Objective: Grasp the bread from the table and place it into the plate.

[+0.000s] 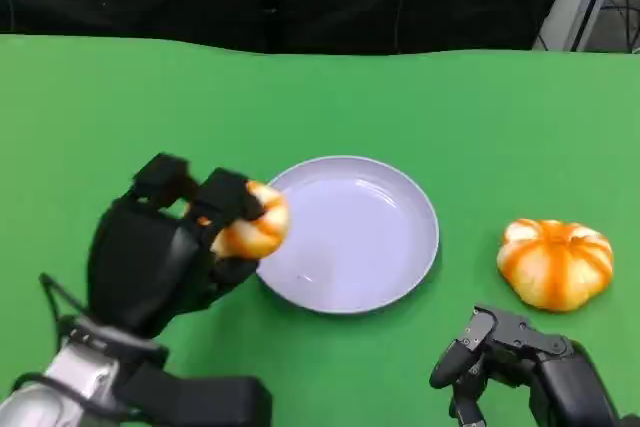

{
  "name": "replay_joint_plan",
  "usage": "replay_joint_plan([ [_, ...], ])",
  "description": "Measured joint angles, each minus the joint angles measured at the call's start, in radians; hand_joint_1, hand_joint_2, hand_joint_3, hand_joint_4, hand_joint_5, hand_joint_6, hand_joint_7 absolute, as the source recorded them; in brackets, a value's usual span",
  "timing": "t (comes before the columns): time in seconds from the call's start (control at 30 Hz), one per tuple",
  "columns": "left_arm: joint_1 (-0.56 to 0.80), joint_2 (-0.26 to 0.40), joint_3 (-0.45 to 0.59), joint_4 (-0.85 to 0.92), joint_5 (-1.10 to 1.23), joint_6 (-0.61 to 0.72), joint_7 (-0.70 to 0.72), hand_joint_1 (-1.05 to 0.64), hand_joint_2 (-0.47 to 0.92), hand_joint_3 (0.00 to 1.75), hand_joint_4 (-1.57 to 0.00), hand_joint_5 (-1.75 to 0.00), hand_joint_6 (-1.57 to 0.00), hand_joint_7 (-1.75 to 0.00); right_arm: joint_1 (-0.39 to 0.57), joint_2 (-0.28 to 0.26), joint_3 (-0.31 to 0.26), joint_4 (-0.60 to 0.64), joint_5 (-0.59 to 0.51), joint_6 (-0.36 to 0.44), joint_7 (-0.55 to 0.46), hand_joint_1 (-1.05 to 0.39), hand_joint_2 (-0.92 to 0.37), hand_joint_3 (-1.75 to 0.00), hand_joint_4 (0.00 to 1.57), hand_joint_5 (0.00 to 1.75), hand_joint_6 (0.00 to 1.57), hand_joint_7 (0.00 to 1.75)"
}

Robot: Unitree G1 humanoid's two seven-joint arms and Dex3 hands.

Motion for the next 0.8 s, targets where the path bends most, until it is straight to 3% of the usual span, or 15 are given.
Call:
replay_joint_plan([
  [0.27, -0.137, -0.086, -0.058, 0.130, -0.007, -0.023, -0.001, -0.20, 0.42, 1.30, -0.89, -1.75, -0.69, -1.75, -0.003, 0.001, 0.000, 0.009, 0.000, -0.004, 0.000, 0.05, -0.25, -1.49, 0.81, 1.59, 0.83, 1.31],
  [0.4, -0.228, -0.134, -0.091, 0.194, -0.027, -0.019, -0.079, -0.21, 0.42, 1.31, -0.86, -1.75, -0.67, -1.75, 0.001, 0.000, -0.001, 0.010, 0.000, -0.014, -0.001, 0.05, -0.24, -1.49, 0.81, 1.57, 0.83, 1.31],
  [0.43, -0.236, -0.136, -0.096, 0.201, -0.031, -0.015, -0.095, -0.22, 0.44, 1.24, -0.83, -1.69, -0.65, -1.65, 0.001, 0.000, -0.001, 0.010, -0.001, -0.015, -0.001, 0.05, -0.24, -1.49, 0.80, 1.57, 0.83, 1.31],
  [0.47, -0.238, -0.138, -0.099, 0.205, -0.037, -0.012, -0.105, -0.25, 0.54, 1.02, -0.79, -1.55, -0.68, -1.34, 0.001, 0.000, -0.001, 0.010, -0.001, -0.015, -0.001, 0.05, -0.25, -1.48, 0.80, 1.57, 0.83, 1.31],
  [0.53, -0.254, -0.145, -0.107, 0.227, -0.066, -0.009, -0.188, -0.27, 0.71, 0.66, -0.72, -1.38, -0.70, -0.90, 0.002, 0.000, -0.001, 0.010, -0.001, -0.014, -0.002, 0.04, -0.26, -1.46, 0.80, 1.56, 0.83, 1.31],
  [0.7, -0.274, -0.149, -0.112, 0.246, -0.122, 0.008, -0.343, -0.28, 0.78, 0.53, -0.71, -1.34, -0.72, -0.76, 0.002, 0.001, 0.002, 0.009, -0.001, -0.014, -0.002, 0.04, -0.27, -1.45, 0.80, 1.56, 0.83, 1.31],
  [0.73, -0.275, -0.150, -0.112, 0.246, -0.123, 0.009, -0.349, -0.34, 0.81, 0.49, -0.56, -1.18, -0.59, -0.68, 0.002, 0.001, 0.002, 0.009, -0.001, -0.014, -0.002, 0.04, -0.27, -1.45, 0.80, 1.56, 0.83, 1.31],
  [0.77, -0.275, -0.150, -0.112, 0.246, -0.123, 0.010, -0.355, -0.48, 0.86, 0.38, -0.29, -0.83, -0.34, -0.48, 0.002, 0.001, 0.002, 0.009, -0.001, -0.014, -0.002, 0.05, -0.28, -1.45, 0.79, 1.56, 0.83, 1.31],
  [0.8, -0.275, -0.149, -0.115, 0.233, -0.123, 0.032, -0.394, -0.60, 0.89, 0.36, -0.15, -0.56, -0.20, -0.35, 0.003, 0.001, 0.002, 0.009, -0.001, -0.014, -0.003, 0.05, -0.28, -1.46, 0.78, 1.57, 0.82, 1.32],
])
